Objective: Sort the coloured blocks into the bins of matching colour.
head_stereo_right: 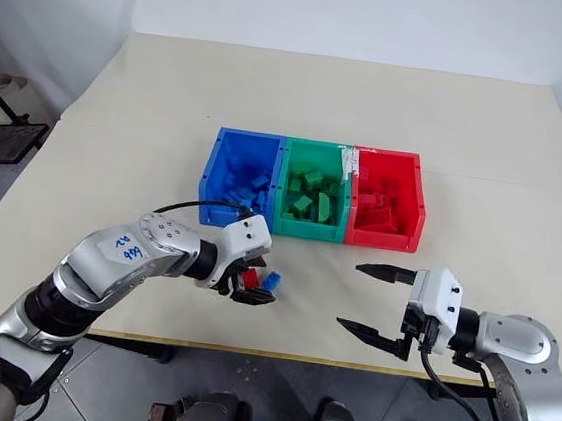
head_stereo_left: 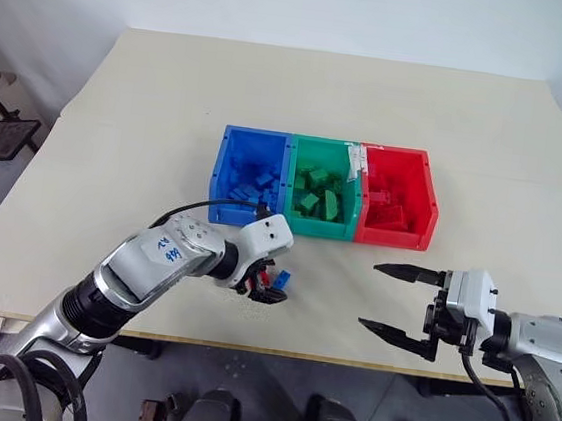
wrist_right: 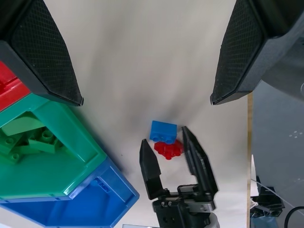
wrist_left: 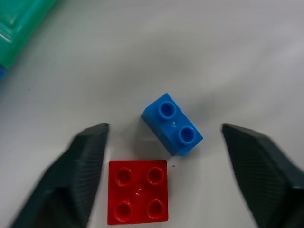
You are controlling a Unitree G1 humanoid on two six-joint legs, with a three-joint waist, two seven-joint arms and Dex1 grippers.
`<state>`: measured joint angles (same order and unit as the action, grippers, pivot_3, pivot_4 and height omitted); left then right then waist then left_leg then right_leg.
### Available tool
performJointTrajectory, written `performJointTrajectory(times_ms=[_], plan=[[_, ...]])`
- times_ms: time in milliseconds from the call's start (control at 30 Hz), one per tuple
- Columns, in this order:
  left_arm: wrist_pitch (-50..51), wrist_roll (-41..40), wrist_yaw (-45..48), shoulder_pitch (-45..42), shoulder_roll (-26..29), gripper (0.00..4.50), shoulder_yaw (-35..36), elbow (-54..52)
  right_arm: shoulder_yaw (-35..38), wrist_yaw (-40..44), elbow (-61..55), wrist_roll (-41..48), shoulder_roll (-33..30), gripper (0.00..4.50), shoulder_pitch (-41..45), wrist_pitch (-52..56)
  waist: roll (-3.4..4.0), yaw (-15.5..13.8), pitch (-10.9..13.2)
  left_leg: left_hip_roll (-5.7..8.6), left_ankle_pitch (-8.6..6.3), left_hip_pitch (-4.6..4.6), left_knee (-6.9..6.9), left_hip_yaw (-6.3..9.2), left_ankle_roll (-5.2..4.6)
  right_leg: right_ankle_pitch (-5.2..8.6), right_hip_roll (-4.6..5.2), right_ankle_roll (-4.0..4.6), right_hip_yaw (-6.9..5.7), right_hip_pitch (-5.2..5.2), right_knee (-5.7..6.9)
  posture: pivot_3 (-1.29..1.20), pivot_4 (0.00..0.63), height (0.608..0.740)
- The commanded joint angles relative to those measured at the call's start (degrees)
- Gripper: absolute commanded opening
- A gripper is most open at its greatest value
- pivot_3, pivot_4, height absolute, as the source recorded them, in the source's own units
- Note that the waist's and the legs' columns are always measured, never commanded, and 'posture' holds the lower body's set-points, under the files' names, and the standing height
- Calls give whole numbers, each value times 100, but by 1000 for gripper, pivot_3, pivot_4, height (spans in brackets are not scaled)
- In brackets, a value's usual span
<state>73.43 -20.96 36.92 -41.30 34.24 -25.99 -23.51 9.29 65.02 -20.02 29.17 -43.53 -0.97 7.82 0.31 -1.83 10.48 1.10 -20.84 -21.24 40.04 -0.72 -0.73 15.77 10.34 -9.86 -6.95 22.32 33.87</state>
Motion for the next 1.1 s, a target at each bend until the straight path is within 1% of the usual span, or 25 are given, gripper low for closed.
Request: performJointTrajectory(times_ms=[33, 133, 167, 267, 400, 433, 467, 533, 600, 667, 700, 767, 933, 1033, 1100], plan=[[-70, 14, 76, -129, 33, 2719, -58, 12, 58, -23, -142, 87, 9, 4500, -3, -38, 0, 4, 0, -1, 0, 0, 0, 0, 0, 0, 0, 0, 0, 0, 0, 0, 150, 740], [-156, -3, 140, -144, 33, 1760, -69, 67, 37, 5, -128, 85, -4, 4500, 22, -42, 0, 14, 0, -1, 0, 1, -1, 0, 0, 0, -1, 0, 0, 0, 0, 0, 150, 740], [-183, -11, 156, -144, 26, 1370, -63, 76, 40, 14, -126, 87, -8, 4500, 20, -45, 0, 14, 0, -1, 0, 0, 0, -1, 0, 0, -1, 0, 0, 0, 1, 0, 150, 740], [-262, -56, 191, -144, -48, 461, 28, 123, 56, 47, -112, 81, -27, 4500, -2, -58, 0, 9, 0, -1, 0, 1, 0, 0, 0, 0, 0, 0, -1, 0, 1, 0, 150, 740], [-780, 15, 235, -112, -90, 450, 324, 345, 180, 49, -183, 118, -42, 4500, -151, -69, 0, 8, 0, 0, 0, 0, 0, 0, 0, 0, 0, 0, -1, 1, 1, 0, 150, 740], [-1121, 19, 275, -55, -129, 450, 479, 406, 250, -12, -227, 157, -8, 4500, -201, -66, 0, 8, 0, -1, 0, 0, 0, 1, 0, 0, 0, 0, -2, 0, 2, 0, 150, 740], [-1703, -47, 259, 89, -240, 450, 954, 506, 462, -223, -341, 313, 120, 4500, -291, -28, 0, 21, 0, -1, 0, 1, 0, 0, 0, 0, 0, 0, -1, 0, 2, 0, 150, 740], [-2459, -125, 111, 326, -377, 450, 1768, 672, 793, -580, -521, 563, 323, 4500, -406, 12, 0, 18, 0, -1, 0, 0, -2, -1, 0, 0, 0, 0, 0, 2, 1, 0, 150, 740], [-2980, 10, -47, 426, -406, 450, 2165, 852, 963, -806, -636, 703, 441, 4500, -408, 43, 0, 27, 0, -6, 0, -1, -2, 2, 1, 0, -2, 0, -4, 4, 4, 0, 150, 740], [-3677, 330, -464, 361, -485, 450, 2510, 1216, 1103, -1037, -715, 839, 529, 4500, -296, 63, 0, 28, 0, -4, 0, 2, 0, 0, 1, 0, -2, 0, -3, 2, 3, 0, 150, 740], [-3761, 397, -654, 277, -542, 450, 2647, 1415, 1150, -1127, -733, 888, 540, 4500, -214, 92, 1, 28, 0, -3, 0, 5, 0, -2, 1, 0, -1, 0, -1, 1, 3, 0, 150, 740], [-3837, 455, -793, 125, -664, 450, 2709, 1780, 1159, -1200, -721, 930, 516, 4500, -55, 144, 1, 25, 0, -2, 0, 6, 1, -4, 1, 0, -1, 0, 0, 0, 4, 0, 150, 740], [-4363, 704, -608, -179, -903, 450, 2445, 2677, 997, -1191, -589, 961, 459, 4500, 337, 231, 0, -36, 0, 5, 0, 3, 2, -2, 0, -2, 2, -4, -3, 0, 5, 0, 150, 740], [-4523, 761, -534, -245, -961, 450, 2444, 2946, 946, -1166, -500, 941, 459, 4500, 536, 258, 0, -14, 0, 5, 0, 1, 0, -5, -1, -2, 1, -4, -4, 3, 5, 0, 150, 740], [-4692, 938, -699, -244, -940, 1189, 2457, 3020, 928, -1160, -449, 926, 471, 4500, 614, 271, 0, 20, 0, 4, 0, 2, -2, -5, -1, -2, 1, -4, -4, 4, 8, 0, 150, 740]])
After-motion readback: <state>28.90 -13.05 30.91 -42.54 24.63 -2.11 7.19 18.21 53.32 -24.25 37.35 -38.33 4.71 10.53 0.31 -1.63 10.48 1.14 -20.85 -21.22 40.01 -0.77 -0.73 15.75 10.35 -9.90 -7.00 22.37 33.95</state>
